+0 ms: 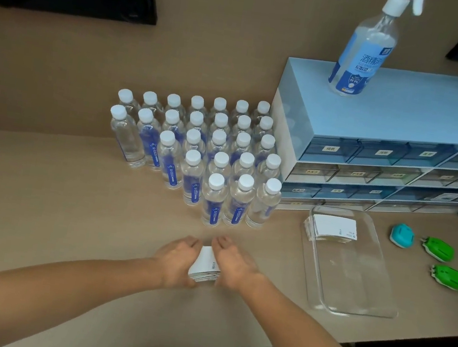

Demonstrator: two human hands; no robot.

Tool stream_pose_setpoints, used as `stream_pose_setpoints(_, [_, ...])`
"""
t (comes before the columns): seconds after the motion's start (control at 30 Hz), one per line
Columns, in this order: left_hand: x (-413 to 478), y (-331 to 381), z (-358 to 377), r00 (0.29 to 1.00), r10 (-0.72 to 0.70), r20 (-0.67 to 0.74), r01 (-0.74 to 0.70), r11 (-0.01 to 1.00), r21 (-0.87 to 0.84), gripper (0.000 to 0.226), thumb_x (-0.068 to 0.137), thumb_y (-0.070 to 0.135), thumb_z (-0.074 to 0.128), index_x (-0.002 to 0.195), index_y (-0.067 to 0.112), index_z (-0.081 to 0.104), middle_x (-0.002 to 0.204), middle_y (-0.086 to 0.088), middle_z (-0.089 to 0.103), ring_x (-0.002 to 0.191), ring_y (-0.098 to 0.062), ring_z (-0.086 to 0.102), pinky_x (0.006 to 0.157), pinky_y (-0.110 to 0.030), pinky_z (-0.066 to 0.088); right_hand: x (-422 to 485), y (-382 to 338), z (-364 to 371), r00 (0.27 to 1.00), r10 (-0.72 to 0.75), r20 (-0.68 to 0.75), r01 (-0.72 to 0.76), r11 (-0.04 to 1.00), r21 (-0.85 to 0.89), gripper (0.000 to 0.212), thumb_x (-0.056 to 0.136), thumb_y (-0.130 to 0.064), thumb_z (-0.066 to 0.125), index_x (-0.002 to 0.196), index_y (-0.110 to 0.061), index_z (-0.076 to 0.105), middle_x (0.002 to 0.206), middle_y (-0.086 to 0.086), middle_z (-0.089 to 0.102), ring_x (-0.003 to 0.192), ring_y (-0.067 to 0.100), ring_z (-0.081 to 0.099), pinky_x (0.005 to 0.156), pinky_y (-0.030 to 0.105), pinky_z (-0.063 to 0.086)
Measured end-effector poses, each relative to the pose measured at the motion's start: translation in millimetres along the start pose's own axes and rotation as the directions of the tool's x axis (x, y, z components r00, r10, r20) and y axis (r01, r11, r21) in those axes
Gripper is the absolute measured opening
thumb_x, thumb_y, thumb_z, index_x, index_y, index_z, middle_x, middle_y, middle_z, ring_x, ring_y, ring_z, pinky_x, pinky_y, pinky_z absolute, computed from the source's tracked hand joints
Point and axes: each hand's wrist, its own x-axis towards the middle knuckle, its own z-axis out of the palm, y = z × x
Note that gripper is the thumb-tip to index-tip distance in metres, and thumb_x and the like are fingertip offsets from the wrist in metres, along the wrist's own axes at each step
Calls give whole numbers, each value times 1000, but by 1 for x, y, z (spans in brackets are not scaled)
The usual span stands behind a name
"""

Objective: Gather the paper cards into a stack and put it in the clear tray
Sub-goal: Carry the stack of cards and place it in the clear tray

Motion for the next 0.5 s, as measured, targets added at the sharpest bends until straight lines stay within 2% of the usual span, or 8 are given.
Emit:
stream_pose_setpoints(0.1, [2,-5,7,1000,15,-17,-16,1000,-24,62,74,45,73,123,17,50,124,-2,54,114,-21,56,89,-31,49,1,0,4,999,28,-27,-28,999,21,60,78,-15,75,130,-9,46,133,10,47,123,30,47,98,37,44])
stream_pose_setpoints(0.17, [3,-7,9,999,31,-25,-32,999,-25,59,76,42,72,124,16,49,126,-3,55,114,-23,56,89,-33,49,0,1,5,998,55,-31,-54,998,34,51,82,-14,71,127,-8,48,130,10,49,120,31,50,95,37,45])
stream_pose_setpoints(0.37, [7,-11,13,999,40,11,-40,999,-14,67,73,41,79,126,14,47,128,-5,56,115,-26,55,92,-34,48,2,0,7,995,95,-23,-93,994,59,55,79,-10,71,128,-9,48,132,9,51,120,31,51,95,35,46])
stream_pose_setpoints(0.5, [9,-10,16,996,84,-23,-84,996,11,58,82,33,73,128,11,45,130,-7,54,120,-26,50,96,-33,45,2,1,6,994,106,-10,-105,992,71,56,77,-9,71,128,-11,49,131,8,53,120,30,53,94,34,46])
